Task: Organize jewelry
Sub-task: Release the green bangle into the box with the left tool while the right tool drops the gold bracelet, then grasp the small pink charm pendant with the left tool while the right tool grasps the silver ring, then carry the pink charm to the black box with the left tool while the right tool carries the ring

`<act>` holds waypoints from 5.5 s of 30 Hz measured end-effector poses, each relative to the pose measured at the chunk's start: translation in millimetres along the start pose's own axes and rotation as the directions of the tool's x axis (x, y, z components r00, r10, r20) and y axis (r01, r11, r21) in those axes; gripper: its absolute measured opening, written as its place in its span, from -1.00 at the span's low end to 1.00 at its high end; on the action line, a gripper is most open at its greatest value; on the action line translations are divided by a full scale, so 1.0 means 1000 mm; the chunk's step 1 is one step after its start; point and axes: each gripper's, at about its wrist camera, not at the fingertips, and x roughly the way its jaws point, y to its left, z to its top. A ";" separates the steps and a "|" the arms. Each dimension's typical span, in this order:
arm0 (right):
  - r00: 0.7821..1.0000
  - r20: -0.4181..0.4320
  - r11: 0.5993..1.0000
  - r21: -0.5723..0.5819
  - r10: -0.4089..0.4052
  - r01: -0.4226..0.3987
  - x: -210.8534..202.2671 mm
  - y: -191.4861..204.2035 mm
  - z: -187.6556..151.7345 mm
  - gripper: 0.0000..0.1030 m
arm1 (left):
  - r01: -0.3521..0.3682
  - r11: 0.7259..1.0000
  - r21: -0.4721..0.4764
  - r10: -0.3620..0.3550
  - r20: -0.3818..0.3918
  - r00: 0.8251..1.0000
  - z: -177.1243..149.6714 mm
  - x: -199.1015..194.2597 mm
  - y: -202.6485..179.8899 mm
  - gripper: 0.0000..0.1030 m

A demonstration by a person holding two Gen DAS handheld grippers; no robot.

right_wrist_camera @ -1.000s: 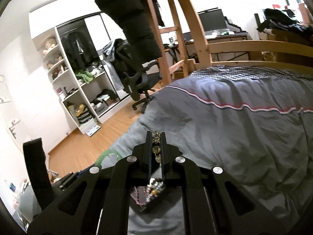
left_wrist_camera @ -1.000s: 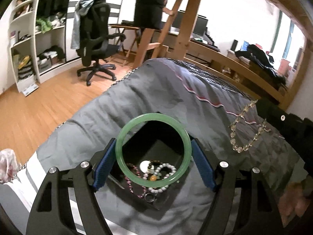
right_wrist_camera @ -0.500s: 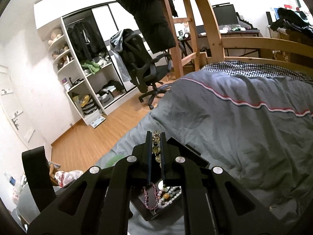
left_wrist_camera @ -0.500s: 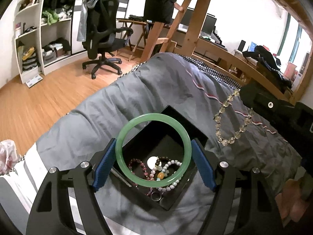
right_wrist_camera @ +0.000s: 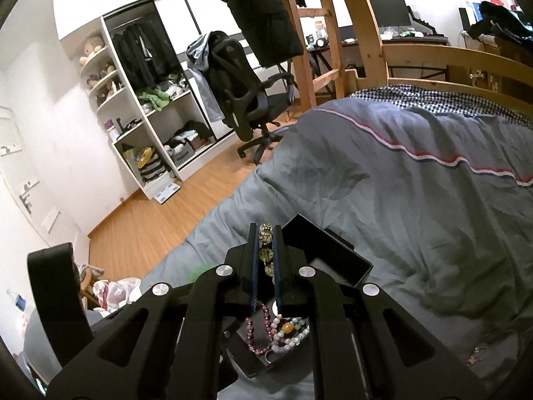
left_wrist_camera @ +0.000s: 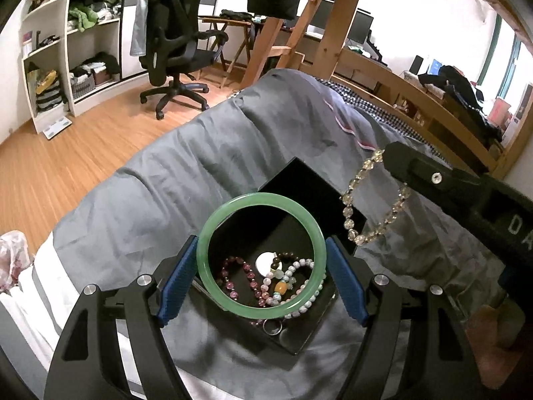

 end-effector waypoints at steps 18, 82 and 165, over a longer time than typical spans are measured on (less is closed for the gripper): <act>0.998 -0.040 0.998 0.051 0.044 -0.042 0.020 -0.002 -0.005 0.52 | -0.009 0.999 -0.050 0.011 0.029 1.000 0.001 -0.005 0.009 0.63; 0.891 -0.400 0.937 0.173 -0.215 0.303 -0.028 -0.247 -0.095 -0.38 | 0.516 0.734 0.441 -0.399 -0.336 0.853 -0.119 0.120 -0.235 -0.03; 0.988 -0.054 0.981 -0.137 -0.143 0.135 -0.052 -0.005 -0.051 -0.60 | 0.180 0.981 0.068 -0.178 -0.028 0.984 0.002 -0.025 -0.009 -0.74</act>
